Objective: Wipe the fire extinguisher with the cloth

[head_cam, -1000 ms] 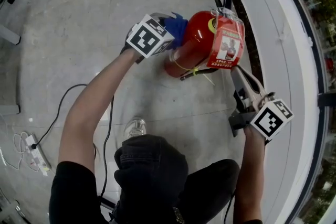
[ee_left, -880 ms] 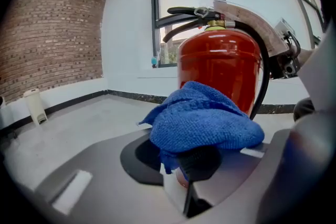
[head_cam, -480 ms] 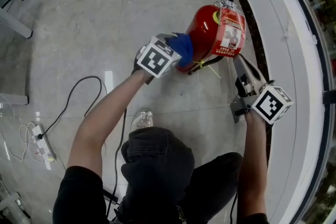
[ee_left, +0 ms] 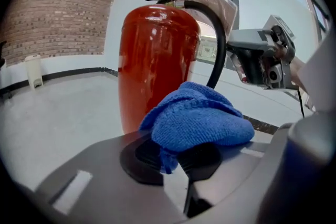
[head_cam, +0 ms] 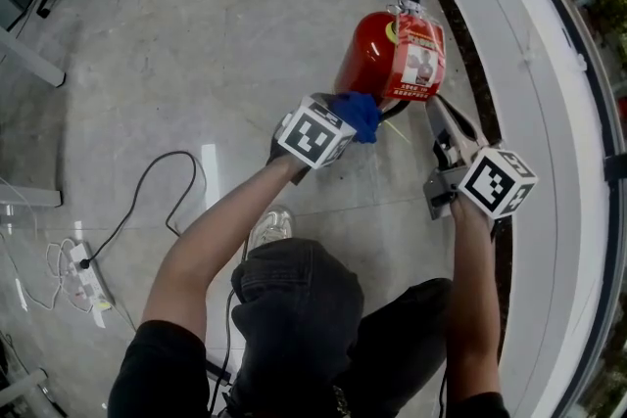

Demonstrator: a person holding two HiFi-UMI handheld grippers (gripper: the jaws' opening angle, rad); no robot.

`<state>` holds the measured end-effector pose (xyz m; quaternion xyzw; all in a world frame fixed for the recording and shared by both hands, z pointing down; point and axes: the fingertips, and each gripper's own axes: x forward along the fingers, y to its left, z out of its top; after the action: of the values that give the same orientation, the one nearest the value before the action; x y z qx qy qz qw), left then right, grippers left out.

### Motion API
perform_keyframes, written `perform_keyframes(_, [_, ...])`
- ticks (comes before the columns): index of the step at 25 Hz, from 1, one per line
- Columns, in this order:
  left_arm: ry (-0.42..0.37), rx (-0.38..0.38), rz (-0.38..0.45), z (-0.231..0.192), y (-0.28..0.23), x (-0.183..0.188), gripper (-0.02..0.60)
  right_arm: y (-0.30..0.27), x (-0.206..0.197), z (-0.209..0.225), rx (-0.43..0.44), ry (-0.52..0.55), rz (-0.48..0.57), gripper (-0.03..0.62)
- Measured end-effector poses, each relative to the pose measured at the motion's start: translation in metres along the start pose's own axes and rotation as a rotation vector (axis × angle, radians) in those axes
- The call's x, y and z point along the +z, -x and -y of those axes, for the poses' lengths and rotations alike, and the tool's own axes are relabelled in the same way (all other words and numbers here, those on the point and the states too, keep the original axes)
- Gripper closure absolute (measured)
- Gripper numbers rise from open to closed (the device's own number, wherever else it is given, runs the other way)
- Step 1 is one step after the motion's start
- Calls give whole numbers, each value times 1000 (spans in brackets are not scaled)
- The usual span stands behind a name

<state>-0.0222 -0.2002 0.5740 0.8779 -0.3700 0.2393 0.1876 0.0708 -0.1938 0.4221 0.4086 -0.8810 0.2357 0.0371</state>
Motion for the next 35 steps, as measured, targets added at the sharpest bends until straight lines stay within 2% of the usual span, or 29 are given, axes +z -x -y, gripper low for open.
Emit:
perform_keyframes(3, [59,-49,8,12,-11,-1,543,0,1,0,-2,6,3,576])
perform_keyframes(7, [102,-87,14,25,-27,-3,543,1,1,-1,-19,13,0,576])
perform_keyframes(9, [118,-70,17,23,-28,-5,543,1,1,-2,-22,19,-3,576])
perform_keyframes(14, [105,30,-15,-3,-24,-23,543,3,3,-3,-29,33,-9,576])
perform_keyframes(19, [27,120,-46,-45,-17,-27,543,0,2,-3,-35,50,-13,576])
perform_keyframes(24, [-32,145,-74,-71,-20,-27,541,-1,1,-3,-26,43,-13,572])
perform_keyframes(28, [-44,140,-30,-96,-25,-20,541,1,1,-4,-5,46,9,572])
perform_keyframes(35, [-125,79,12,-130,-51,-1,543,2,6,-3,26,115,20,571])
